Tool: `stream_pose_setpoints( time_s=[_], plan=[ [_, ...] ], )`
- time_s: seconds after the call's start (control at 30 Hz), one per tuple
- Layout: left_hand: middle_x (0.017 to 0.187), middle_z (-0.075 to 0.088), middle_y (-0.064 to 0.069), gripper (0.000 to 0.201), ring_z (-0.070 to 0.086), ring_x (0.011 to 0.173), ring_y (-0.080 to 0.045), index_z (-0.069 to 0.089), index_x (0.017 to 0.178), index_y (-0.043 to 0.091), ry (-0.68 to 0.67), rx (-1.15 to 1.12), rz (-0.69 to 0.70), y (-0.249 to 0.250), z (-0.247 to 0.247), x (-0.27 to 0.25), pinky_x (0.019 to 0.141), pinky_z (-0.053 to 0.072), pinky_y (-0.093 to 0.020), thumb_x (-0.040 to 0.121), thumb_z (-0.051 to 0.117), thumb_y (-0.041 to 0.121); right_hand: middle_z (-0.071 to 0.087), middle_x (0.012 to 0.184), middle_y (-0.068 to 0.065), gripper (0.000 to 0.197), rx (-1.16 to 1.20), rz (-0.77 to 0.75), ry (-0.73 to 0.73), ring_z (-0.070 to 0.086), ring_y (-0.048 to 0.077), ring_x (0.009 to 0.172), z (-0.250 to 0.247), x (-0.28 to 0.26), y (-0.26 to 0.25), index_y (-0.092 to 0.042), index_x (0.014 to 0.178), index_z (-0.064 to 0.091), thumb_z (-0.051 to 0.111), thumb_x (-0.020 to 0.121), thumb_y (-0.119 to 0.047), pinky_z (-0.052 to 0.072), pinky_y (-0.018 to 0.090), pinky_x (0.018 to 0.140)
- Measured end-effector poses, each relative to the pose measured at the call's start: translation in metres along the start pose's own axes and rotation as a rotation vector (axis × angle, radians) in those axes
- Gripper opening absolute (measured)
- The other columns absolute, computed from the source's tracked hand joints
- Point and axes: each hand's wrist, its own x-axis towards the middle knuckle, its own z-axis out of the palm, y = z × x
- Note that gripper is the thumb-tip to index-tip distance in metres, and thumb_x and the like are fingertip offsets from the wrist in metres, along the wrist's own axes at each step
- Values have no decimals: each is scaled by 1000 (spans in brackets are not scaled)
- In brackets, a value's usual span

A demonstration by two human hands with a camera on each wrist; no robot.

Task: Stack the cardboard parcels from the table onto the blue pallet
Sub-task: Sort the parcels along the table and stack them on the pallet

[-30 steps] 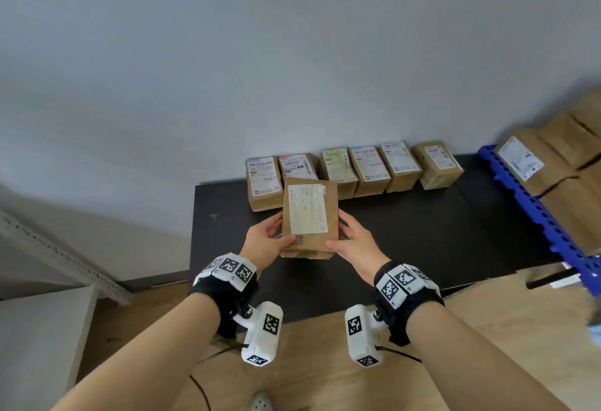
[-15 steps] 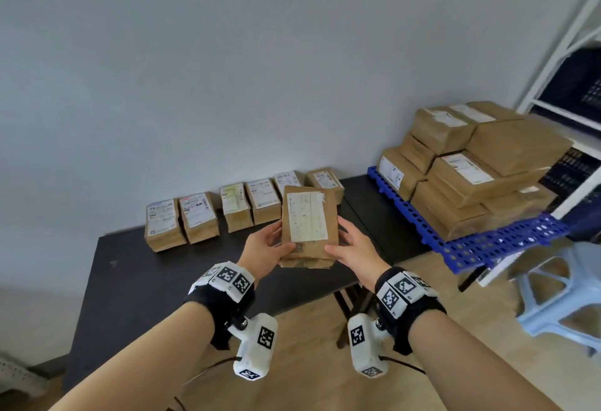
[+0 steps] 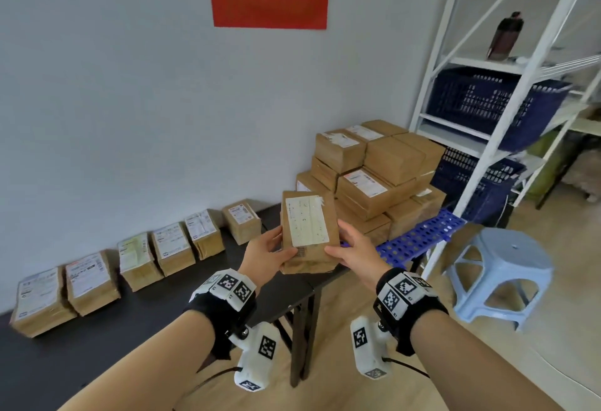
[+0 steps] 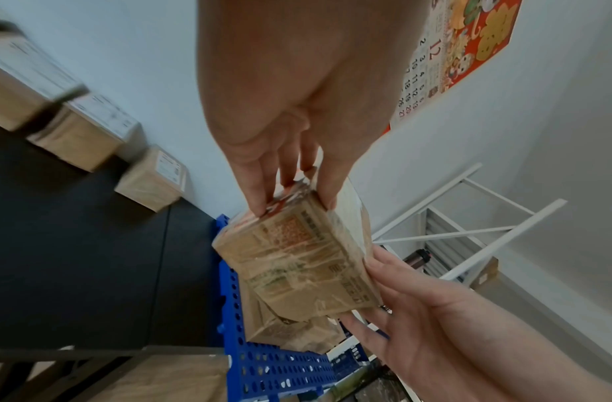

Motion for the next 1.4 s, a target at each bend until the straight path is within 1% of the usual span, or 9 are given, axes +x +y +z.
stream_pose_setpoints(
  time_s=[0.2,0.5,0.63,0.8,0.93,1.1,1.2,1.33,1.4],
  plan=[
    [130,59,-3,64,59,116,-18,44,138,13,-18,4,20,22,55,62,95,51,-42,80,71,6,58,121,-8,63,-11,-57,37,52,13,122,-65,43,-10,-23,139,42,60,86,5,45,42,104],
    [132,57,-6,64,59,116,-21,43,138,15,3,-111,-47,53,128,157,91,53,-43,81,69,3,56,130,4,70,-59,-5,73,52,20,122,-150,137,-24,-25,143,38,64,83,2,46,44,101],
    [133,55,-6,64,60,114,-22,43,139,14,42,-117,-51,60,151,180,90,54,-42,82,68,2,49,140,2,71,-69,0,53,47,18,128,-175,165,-24,-23,144,36,64,84,1,44,45,104],
    [132,56,-5,61,63,102,-18,43,138,14,101,-128,-91,69,176,200,82,56,-35,83,66,1,47,142,4,71,-132,35,-25,48,12,120,-203,198,-24,-20,146,33,63,85,-1,43,36,104],
    [131,57,-6,60,63,96,-17,44,138,14,180,-154,-134,73,194,214,85,56,-37,84,66,2,47,142,4,71,-200,52,-109,47,19,126,-221,230,-26,-21,147,31,63,86,-5,45,36,101],
    [112,65,-3,53,65,83,-12,50,132,11,303,-188,-188,78,218,230,77,57,-34,83,66,-1,49,140,5,71,-305,51,-218,52,20,121,-238,261,-30,-20,148,28,62,87,-7,51,34,92],
    [91,66,5,51,66,82,-14,52,130,9,340,-213,-236,76,230,235,76,57,-34,82,65,-4,48,141,5,68,-367,33,-267,48,20,126,-245,268,-30,-17,148,27,59,88,-9,43,37,104],
    [89,66,6,49,66,82,-15,53,128,9,379,-188,-250,78,246,243,84,55,-41,82,65,-4,53,135,3,52,-453,-34,-324,51,18,122,-258,272,-32,-16,140,37,55,92,-12,43,33,103],
    [88,67,6,48,67,81,-15,53,127,9,393,-185,-253,78,250,247,82,56,-39,82,65,-4,50,138,3,55,-485,-67,-348,50,18,123,-261,272,-37,-17,143,33,55,93,-17,43,31,102]
  ],
)
